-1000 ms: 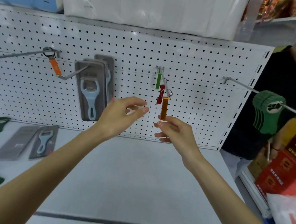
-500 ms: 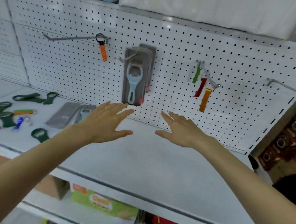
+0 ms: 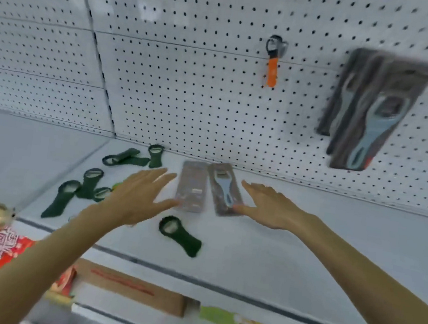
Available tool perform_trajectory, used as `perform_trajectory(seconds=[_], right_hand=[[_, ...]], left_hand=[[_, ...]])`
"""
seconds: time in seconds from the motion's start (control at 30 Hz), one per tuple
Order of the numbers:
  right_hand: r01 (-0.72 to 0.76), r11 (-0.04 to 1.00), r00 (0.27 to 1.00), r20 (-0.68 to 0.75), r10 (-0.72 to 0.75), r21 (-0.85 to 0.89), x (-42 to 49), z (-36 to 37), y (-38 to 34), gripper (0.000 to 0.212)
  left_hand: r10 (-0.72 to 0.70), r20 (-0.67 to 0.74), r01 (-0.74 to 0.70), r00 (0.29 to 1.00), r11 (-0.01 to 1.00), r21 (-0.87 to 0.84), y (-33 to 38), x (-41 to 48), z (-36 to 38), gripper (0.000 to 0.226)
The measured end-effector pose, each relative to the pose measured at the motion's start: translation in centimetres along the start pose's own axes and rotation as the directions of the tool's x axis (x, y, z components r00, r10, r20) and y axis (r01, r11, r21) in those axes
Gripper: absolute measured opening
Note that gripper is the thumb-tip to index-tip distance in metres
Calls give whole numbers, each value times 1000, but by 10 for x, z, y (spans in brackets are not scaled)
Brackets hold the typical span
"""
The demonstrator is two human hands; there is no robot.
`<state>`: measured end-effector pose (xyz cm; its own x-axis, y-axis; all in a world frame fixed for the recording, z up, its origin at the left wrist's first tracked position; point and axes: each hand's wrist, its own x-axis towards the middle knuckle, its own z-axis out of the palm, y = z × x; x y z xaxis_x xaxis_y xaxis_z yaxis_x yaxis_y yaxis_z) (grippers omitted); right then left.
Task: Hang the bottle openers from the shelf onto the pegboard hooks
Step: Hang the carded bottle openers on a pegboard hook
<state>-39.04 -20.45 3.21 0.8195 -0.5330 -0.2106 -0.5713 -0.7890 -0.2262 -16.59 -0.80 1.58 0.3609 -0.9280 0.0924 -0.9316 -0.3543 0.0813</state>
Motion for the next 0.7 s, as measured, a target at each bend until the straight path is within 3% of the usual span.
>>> perform_trajectory(seconds=[0.1,0.23,0.3,0.43,0.5,0.6,0.7], right_hand=[[-73,990,997,-3,74,119,35,17,-29,71],[-232,935,970,0,241,266,49,33,-36,70],[-302,896,945,-25,327,327,55,40,-33,63],[-404,818,882,-65,467,409,66,53,-28,76],[-405,808,866,-106,489,427,70,58,-28,66],[-349,822,862,-192,470,449,73,64,-28,28],[-295,862,874,-247,417,411,74,70,-31,23]], left_hand=[[-49,55,53,997,996,-72,-64,0,15,76],[9,92,-1,996,996,-88,-107,15,27,71],[3,81,8,997,991,-136,-117,27,31,70],[47,70,-26,996,963,-267,-100,39,47,73],[91,70,-59,993,926,-373,-82,47,51,77],[143,70,-96,987,884,-457,-62,60,58,67],[138,110,-48,984,809,-585,-53,64,67,59]])
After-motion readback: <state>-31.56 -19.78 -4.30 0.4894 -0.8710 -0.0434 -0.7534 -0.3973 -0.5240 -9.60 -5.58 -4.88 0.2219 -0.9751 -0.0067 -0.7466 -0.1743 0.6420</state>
